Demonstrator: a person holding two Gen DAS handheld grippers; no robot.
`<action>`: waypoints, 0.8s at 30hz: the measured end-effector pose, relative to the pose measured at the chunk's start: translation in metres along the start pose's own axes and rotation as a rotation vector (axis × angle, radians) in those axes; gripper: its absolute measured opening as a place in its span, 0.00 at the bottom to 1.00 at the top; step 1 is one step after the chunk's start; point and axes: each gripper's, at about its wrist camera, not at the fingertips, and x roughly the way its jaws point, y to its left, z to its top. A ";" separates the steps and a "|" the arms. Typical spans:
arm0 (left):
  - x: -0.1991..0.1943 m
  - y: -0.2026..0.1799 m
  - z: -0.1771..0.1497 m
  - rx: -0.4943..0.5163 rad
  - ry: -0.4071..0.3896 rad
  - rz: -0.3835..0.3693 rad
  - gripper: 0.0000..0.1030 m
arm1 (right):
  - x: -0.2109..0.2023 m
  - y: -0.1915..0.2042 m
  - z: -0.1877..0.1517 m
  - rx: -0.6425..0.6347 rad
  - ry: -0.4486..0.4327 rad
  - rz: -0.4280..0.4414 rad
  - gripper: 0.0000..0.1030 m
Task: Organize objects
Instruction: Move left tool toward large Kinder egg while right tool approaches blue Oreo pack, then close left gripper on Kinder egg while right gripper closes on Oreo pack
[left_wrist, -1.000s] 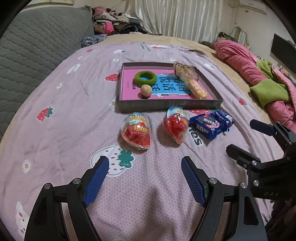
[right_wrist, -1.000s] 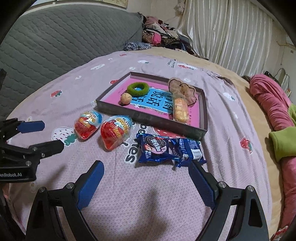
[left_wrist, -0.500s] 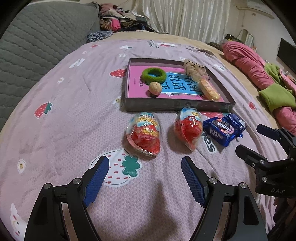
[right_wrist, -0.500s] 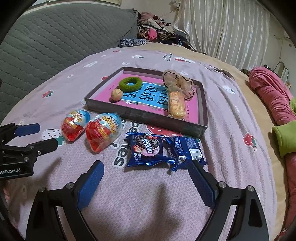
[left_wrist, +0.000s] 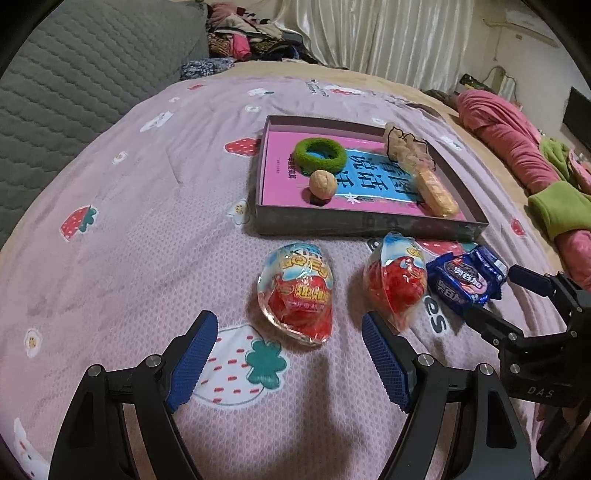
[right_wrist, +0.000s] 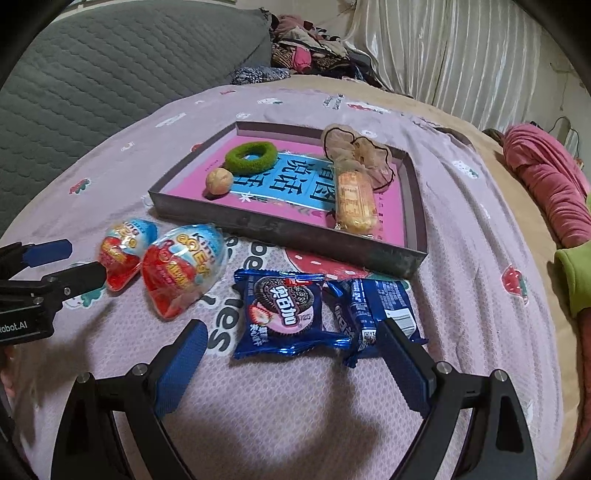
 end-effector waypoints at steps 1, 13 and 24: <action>0.002 -0.001 0.001 0.002 0.001 -0.001 0.79 | 0.002 -0.001 0.000 0.003 0.003 0.002 0.90; 0.028 0.003 0.009 -0.013 0.021 0.025 0.79 | 0.018 -0.004 0.006 0.001 0.011 0.005 0.90; 0.043 0.000 0.012 -0.007 0.029 0.032 0.79 | 0.026 0.002 0.007 -0.038 0.010 -0.013 0.86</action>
